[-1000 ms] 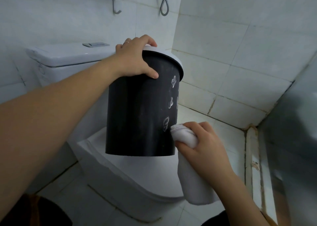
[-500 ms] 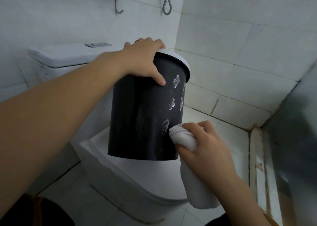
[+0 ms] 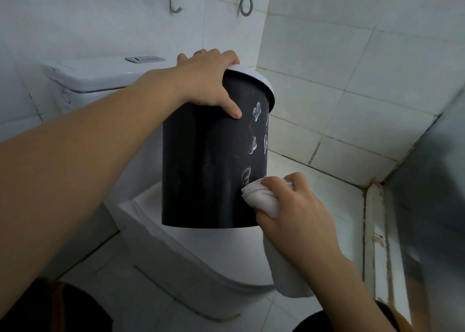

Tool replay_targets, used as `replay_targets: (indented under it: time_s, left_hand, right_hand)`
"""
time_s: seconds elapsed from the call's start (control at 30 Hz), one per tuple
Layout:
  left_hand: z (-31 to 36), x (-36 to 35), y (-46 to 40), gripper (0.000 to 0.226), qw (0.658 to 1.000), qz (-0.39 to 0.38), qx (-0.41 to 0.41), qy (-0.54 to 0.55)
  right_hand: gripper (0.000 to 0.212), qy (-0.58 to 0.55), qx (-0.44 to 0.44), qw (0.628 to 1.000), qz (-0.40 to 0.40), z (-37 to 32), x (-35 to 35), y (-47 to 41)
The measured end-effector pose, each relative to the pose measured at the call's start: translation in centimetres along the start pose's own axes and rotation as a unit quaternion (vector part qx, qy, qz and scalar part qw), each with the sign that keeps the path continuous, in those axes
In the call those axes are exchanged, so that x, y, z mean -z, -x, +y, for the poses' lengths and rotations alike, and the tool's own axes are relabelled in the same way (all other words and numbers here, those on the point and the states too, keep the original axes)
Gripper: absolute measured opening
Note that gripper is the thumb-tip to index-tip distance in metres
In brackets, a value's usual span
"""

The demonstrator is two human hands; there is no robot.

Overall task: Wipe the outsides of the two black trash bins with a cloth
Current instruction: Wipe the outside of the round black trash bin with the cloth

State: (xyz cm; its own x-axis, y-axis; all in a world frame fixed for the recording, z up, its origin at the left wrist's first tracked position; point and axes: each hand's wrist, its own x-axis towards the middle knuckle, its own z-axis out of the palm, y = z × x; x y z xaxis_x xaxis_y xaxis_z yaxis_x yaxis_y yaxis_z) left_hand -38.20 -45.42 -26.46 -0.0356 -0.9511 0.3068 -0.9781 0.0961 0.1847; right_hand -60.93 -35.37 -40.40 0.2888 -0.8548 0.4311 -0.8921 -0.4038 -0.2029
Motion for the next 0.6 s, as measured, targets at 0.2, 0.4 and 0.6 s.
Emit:
replay_targets:
  time_s: [0.2,0.4,0.6]
  left_hand:
    - [0.2,-0.1,-0.1,0.101,1.0,-0.002,-0.002,-0.007]
    - [0.4,0.0,0.0,0.101,1.0,-0.004,-0.007,-0.01]
    - [0.5,0.0,-0.1,0.101,1.0,-0.006,-0.006,-0.01]
  right_hand:
    - [0.032,-0.014,0.029,0.999,0.005,-1.9,0.3,1.4]
    - [0.035,-0.019,0.032,0.999,-0.01,-2.1,0.2,1.9]
    - [0.031,-0.011,-0.017,1.0,-0.01,-0.1,0.2,0.5]
